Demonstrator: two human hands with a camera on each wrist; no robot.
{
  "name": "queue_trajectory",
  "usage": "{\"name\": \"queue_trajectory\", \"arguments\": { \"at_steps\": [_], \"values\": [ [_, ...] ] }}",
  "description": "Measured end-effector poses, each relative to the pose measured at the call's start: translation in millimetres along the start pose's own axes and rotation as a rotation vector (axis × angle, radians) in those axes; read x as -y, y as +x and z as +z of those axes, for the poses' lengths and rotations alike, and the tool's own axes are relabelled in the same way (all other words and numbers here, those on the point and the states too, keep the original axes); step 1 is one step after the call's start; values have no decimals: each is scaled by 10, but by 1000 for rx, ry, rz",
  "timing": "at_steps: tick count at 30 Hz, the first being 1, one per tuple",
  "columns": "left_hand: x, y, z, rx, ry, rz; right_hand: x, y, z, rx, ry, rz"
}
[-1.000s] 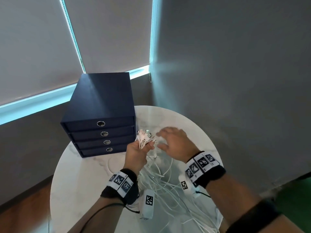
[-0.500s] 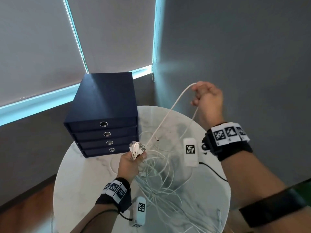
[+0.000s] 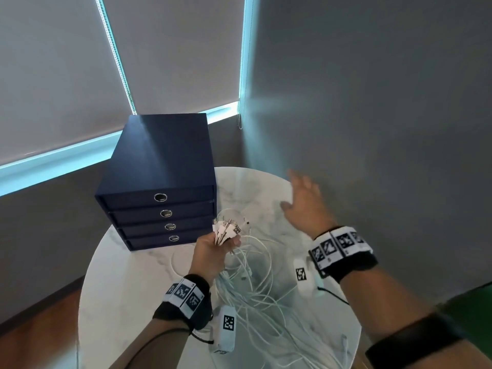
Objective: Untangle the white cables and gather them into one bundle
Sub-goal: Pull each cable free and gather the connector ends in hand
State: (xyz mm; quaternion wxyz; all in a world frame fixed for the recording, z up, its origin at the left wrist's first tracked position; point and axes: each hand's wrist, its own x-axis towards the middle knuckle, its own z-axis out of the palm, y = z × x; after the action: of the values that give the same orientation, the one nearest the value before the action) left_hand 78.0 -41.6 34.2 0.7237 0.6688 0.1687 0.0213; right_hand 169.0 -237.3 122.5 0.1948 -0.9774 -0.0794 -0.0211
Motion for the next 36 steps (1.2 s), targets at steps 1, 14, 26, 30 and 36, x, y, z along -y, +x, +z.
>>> {"name": "queue_trajectory", "arguments": {
  "at_steps": [1, 14, 26, 30, 36],
  "values": [
    [-14, -9, 27, 12, -22, 4, 63, -59, 117, 60, 0, -148],
    [162, 15, -144, -27, 129, -40, 44, -58, 268, 263, 345, -231],
    [206, 67, -214, -264, -48, -122, -856, 136, -193, -437, 677, 370],
    [46, 72, -186, -254, -295, -102, -1394, 85, -205, -326, 373, 688],
    [-424, -9, 190, -5, -527, -34, -530, -394, 44, -120, 790, 170]
  ]
}}
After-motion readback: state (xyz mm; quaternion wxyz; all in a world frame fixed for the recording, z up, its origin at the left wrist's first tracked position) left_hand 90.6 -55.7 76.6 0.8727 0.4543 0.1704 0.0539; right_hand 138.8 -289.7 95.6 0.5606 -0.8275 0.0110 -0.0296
